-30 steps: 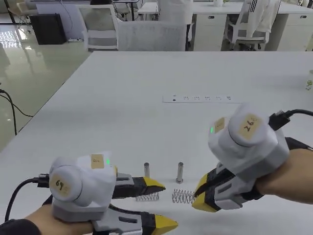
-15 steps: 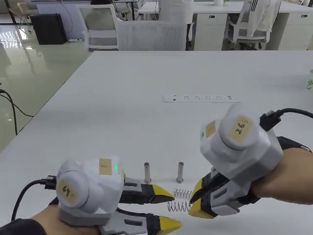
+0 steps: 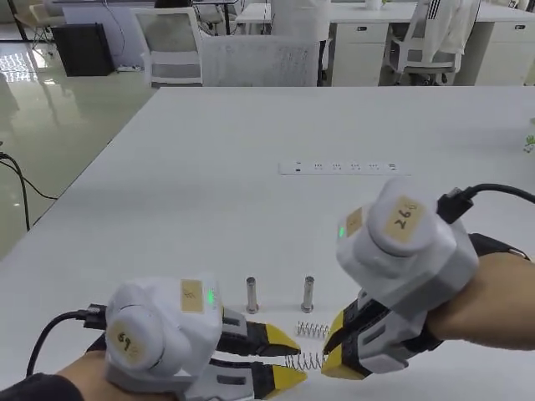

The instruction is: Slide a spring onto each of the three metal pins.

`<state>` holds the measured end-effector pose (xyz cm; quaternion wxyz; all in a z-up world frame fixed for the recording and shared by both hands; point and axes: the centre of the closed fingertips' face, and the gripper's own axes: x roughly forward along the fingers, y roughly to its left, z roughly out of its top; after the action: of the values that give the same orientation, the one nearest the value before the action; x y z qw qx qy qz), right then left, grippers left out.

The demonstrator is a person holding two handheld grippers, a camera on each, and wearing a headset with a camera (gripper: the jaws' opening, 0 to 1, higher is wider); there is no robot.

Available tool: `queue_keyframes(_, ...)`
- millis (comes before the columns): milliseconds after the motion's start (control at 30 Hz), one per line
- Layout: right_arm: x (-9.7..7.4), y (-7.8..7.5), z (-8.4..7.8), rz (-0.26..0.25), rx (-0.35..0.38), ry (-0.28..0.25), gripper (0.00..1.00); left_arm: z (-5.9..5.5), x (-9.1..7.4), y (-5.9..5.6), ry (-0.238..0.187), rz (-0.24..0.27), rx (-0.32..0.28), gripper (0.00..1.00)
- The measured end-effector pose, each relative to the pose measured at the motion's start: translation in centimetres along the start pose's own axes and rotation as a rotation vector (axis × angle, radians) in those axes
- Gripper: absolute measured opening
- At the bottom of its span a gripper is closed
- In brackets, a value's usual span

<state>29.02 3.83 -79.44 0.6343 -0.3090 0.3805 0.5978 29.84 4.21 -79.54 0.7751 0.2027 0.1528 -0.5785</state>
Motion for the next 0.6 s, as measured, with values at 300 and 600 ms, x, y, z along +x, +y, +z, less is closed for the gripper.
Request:
queue_keyframes(300, -0.4, 0.2, 0.6, -0.009, -0.001, -0.007, 0.08, -0.1, 0.1, 0.1, 0.019, 0.005, 0.033, 0.03)
queue_keyframes(600, -1.1, 0.3, 2.1, -0.021, -0.016, -0.055, 0.08, 0.0, 0.0, 0.2, 0.012, 0.013, 0.027, 0.03)
